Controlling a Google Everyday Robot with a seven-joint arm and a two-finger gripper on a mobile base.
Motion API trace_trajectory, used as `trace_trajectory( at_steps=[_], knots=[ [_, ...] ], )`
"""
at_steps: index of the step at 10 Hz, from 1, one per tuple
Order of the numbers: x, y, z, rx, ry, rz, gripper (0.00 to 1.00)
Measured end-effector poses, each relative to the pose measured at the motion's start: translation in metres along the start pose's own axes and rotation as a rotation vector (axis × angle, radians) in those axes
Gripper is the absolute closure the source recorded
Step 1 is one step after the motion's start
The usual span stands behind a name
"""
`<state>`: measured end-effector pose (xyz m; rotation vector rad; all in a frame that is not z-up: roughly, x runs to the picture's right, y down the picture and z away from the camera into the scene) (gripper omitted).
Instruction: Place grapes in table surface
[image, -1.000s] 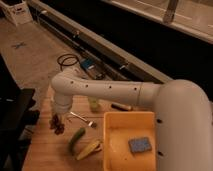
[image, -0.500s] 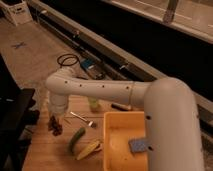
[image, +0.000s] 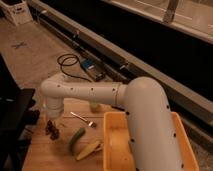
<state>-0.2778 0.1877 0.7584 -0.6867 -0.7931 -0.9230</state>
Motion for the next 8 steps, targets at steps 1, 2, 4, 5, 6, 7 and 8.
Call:
trace_trajectory(
  at_steps=[1,2,4,5,6,7,8],
  knots=[
    [0.0008,-0.0001,0.0012,0.001,-0.004,0.001,0.41],
    [0.0021,0.0001,0.0026,0.003,-0.009,0.004,0.34],
    [0.0039,0.0005,0.0038,0.006,-0.016,0.005,0.20],
    [0.0037,0.0003,0.0040,0.006,-0.016,0.004,0.20],
    [0.0037,0.0003,0.0039,0.007,-0.016,0.005,0.20],
    [0.0039,0.0004,0.0038,0.007,-0.016,0.005,0.20],
    [0.0038,0.0004,0.0039,0.007,-0.016,0.005,0.20]
  ],
)
